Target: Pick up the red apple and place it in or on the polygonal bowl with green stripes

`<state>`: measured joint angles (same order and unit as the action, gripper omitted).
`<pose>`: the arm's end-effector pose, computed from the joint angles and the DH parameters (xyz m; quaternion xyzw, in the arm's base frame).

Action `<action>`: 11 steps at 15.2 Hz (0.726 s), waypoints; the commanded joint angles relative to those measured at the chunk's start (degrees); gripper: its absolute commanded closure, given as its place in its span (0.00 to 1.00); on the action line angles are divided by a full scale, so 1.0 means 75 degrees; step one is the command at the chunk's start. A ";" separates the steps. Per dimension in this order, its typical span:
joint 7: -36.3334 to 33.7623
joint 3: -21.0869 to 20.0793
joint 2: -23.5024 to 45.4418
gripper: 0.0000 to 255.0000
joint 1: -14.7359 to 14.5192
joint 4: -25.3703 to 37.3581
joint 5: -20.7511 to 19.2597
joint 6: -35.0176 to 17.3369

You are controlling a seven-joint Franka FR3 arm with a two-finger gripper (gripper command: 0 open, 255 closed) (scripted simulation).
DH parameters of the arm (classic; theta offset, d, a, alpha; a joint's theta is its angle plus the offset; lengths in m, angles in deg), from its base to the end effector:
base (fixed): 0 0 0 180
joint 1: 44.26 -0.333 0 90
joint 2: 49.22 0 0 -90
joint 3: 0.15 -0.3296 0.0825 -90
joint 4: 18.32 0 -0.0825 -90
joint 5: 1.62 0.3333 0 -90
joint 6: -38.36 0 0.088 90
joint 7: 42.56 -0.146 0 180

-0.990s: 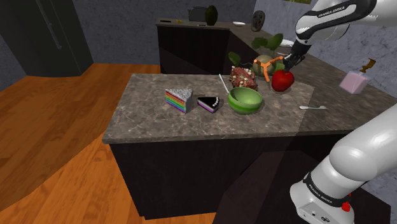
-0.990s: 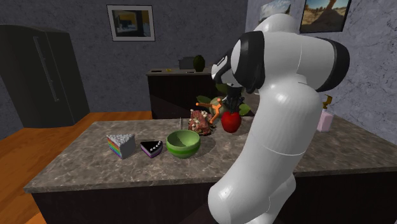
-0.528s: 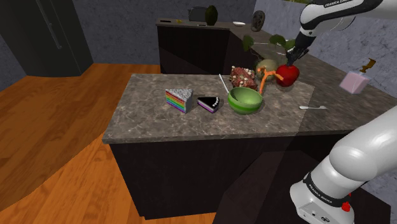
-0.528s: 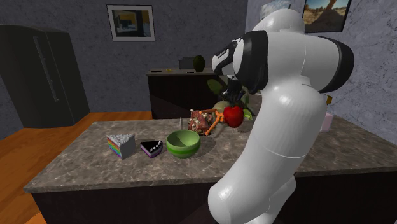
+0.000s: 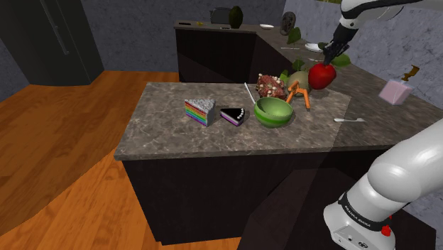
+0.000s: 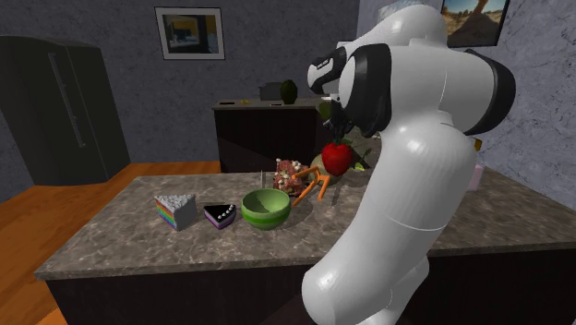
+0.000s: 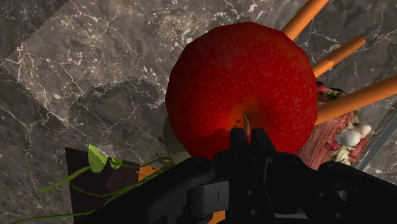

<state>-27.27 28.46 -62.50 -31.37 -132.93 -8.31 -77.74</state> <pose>0.3372 -0.3383 0.5545 0.9715 -0.2069 0.1019 0.0547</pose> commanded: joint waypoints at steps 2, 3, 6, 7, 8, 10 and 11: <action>0.0014 -0.0015 -0.0002 1.00 -0.0009 0.0310 0.0012 0.0313; 0.0018 -0.0020 0.0003 1.00 -0.0013 0.0416 0.0018 0.0415; 0.0033 -0.0033 0.0027 1.00 -0.0026 0.0747 0.0041 0.0723; 0.0039 -0.0036 0.0038 1.00 -0.0031 0.0860 0.0050 0.0826; 0.0046 -0.0039 0.0052 1.00 -0.0036 0.0976 0.0060 0.0929; -0.0167 -0.0192 -0.0106 1.00 -0.0081 0.0933 -0.0029 0.1046; -0.0379 -0.0344 -0.0262 1.00 -0.0125 0.0842 -0.0110 0.1115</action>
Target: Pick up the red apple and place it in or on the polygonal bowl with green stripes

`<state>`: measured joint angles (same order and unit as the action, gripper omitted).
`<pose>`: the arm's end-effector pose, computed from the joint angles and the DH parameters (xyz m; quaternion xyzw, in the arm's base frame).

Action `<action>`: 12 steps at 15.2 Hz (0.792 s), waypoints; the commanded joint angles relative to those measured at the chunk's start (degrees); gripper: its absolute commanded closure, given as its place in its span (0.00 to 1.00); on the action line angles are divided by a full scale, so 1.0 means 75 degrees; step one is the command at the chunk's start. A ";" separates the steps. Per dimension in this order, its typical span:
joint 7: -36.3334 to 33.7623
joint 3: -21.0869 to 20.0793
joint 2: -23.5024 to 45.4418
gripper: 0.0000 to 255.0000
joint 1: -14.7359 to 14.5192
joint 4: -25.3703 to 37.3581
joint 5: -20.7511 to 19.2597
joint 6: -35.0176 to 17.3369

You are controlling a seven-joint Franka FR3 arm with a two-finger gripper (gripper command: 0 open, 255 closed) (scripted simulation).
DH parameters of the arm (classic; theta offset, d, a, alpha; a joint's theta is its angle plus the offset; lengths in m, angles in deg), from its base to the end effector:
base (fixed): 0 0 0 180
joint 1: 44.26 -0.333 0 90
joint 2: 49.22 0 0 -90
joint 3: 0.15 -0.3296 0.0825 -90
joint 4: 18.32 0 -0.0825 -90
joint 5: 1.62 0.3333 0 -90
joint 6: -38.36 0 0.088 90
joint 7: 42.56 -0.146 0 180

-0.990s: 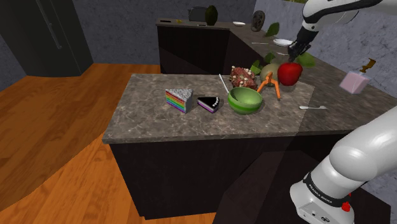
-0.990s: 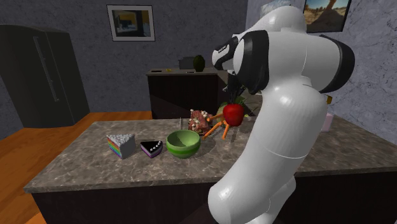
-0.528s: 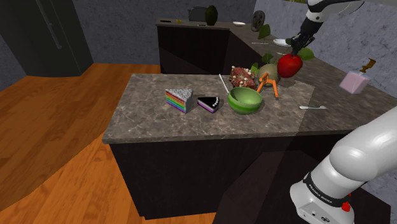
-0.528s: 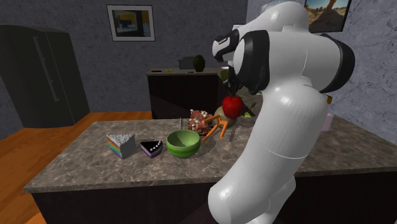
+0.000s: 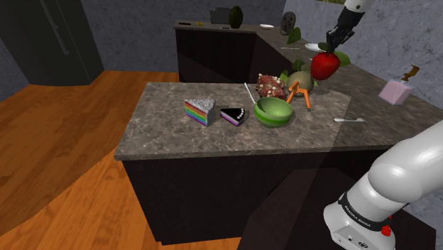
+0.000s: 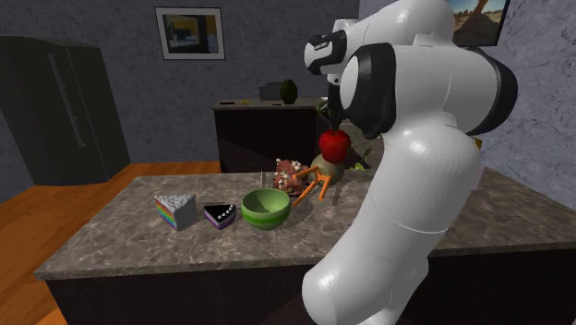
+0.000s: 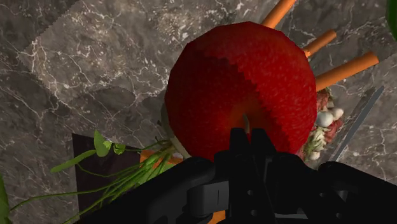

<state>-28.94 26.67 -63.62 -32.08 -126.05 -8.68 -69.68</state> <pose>0.3377 -0.3227 0.6024 0.9716 -0.2064 0.1017 0.0546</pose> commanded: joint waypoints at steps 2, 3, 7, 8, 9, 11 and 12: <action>-0.0568 -0.0412 -0.0394 1.00 -0.0110 -0.0229 -0.0190 0.0186; -0.0767 -0.0566 -0.0520 1.00 -0.0149 -0.0293 -0.0239 0.0263; -0.1537 -0.1170 -0.0930 1.00 -0.0322 -0.0456 -0.0352 0.0589; -0.1722 -0.1321 -0.1010 1.00 -0.0365 -0.0475 -0.0362 0.0673; -0.1906 -0.1470 -0.1080 1.00 -0.0410 -0.0485 -0.0366 0.0758; -0.2268 -0.1765 -0.1196 1.00 -0.0504 -0.0478 -0.0362 0.0931; -0.2447 -0.1910 -0.1241 1.00 -0.0553 -0.0461 -0.0353 0.1017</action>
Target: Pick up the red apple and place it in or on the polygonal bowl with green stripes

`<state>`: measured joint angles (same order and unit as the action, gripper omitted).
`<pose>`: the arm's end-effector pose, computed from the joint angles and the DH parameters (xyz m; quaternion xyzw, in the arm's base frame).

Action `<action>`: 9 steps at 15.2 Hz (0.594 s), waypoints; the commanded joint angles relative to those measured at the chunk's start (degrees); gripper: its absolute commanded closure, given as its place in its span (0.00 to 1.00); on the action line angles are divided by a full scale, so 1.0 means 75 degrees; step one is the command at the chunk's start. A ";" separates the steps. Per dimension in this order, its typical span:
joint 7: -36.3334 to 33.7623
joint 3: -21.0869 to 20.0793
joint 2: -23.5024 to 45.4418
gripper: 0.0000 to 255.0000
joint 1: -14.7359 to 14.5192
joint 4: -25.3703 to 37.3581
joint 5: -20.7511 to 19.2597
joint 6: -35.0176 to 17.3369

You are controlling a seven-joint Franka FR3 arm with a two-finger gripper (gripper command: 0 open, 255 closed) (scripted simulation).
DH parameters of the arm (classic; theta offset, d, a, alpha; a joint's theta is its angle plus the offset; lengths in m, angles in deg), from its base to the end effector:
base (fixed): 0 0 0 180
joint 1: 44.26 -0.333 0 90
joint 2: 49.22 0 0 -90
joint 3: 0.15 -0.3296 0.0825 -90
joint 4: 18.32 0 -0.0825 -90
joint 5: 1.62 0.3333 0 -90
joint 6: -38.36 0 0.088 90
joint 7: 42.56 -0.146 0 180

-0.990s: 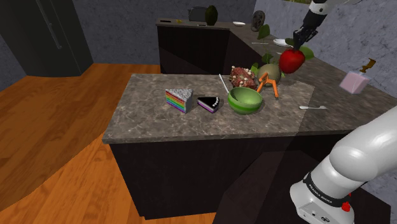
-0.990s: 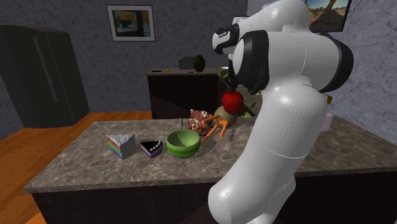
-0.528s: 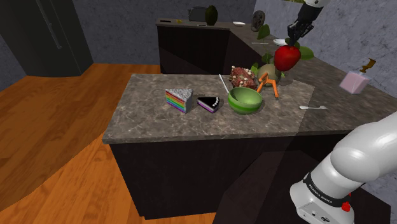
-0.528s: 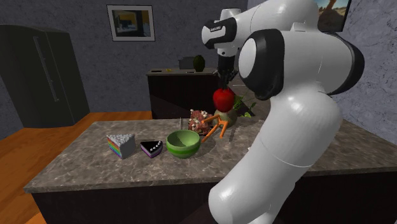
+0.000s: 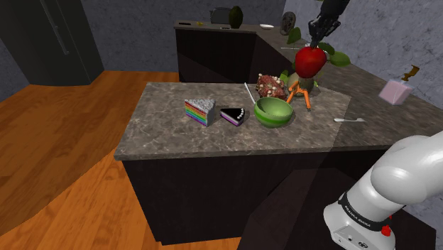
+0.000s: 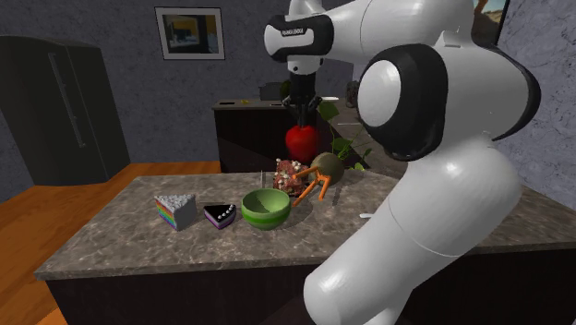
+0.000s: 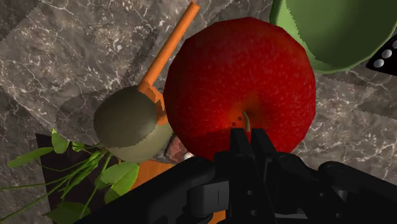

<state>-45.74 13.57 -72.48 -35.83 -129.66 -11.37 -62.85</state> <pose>0.3535 -0.1895 0.6342 0.9716 -0.2065 0.1017 0.0546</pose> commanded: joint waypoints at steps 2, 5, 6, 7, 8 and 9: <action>-0.0563 -0.0453 -0.0123 1.00 -0.0154 0.0080 0.0033 0.0283; -0.1089 -0.0880 -0.0154 1.00 -0.0308 0.0236 0.0091 0.0547; -0.1263 -0.1022 -0.0147 1.00 -0.0359 0.0306 0.0114 0.0636; -0.1437 -0.1163 -0.0132 1.00 -0.0411 0.0384 0.0137 0.0725; -0.1610 -0.1303 -0.0108 1.00 -0.0462 0.0472 0.0161 0.0814; -0.1783 -0.1442 -0.0076 1.00 -0.0514 0.0569 0.0184 0.0904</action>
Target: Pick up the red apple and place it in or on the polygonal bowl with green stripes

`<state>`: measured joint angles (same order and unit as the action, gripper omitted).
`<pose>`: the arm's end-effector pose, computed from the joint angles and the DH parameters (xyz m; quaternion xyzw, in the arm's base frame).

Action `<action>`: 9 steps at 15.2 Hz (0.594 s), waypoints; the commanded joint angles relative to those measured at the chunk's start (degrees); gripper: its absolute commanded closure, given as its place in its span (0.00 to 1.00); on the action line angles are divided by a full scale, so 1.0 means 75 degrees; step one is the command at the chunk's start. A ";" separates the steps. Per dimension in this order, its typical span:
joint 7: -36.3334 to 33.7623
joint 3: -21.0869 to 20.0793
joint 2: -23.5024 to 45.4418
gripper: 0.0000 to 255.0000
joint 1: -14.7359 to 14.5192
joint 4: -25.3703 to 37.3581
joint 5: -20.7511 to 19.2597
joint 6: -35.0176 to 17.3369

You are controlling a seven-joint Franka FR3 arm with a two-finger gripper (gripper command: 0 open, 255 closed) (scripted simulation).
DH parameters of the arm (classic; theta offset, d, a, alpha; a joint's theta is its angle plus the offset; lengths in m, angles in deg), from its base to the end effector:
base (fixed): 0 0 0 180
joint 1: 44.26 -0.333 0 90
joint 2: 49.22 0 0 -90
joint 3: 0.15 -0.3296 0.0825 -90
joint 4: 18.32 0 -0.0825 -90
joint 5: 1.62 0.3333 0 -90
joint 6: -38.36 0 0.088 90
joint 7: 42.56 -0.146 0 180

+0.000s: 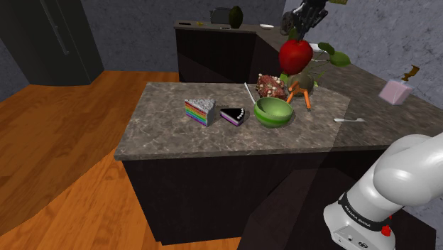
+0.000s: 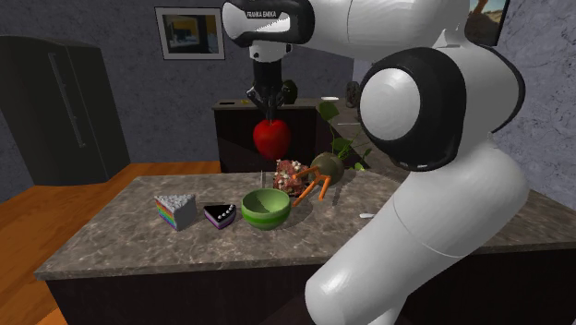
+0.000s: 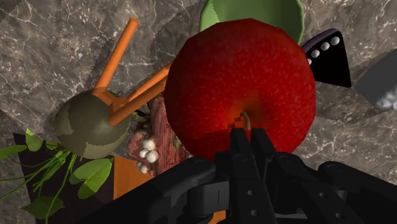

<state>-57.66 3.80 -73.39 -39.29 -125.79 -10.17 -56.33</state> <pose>0.3683 -0.0857 0.6630 0.9716 -0.2064 0.1018 0.0548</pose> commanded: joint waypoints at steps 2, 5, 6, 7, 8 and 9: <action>-0.0402 -0.0297 0.0051 1.00 -0.0111 0.0031 0.0047 0.0036; -0.0439 -0.0289 -0.0061 1.00 -0.0110 -0.0387 0.0038 -0.0268; -0.0452 -0.0287 -0.0095 1.00 -0.0110 -0.0522 0.0034 -0.0368; -0.0464 -0.0284 -0.0128 1.00 -0.0109 -0.0656 0.0031 -0.0468; -0.0476 -0.0281 -0.0159 1.00 -0.0109 -0.0788 0.0027 -0.0568; -0.0488 -0.0278 -0.0188 1.00 -0.0109 -0.0917 0.0023 -0.0668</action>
<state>-61.34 1.60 -74.59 -40.14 -131.60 -9.95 -60.44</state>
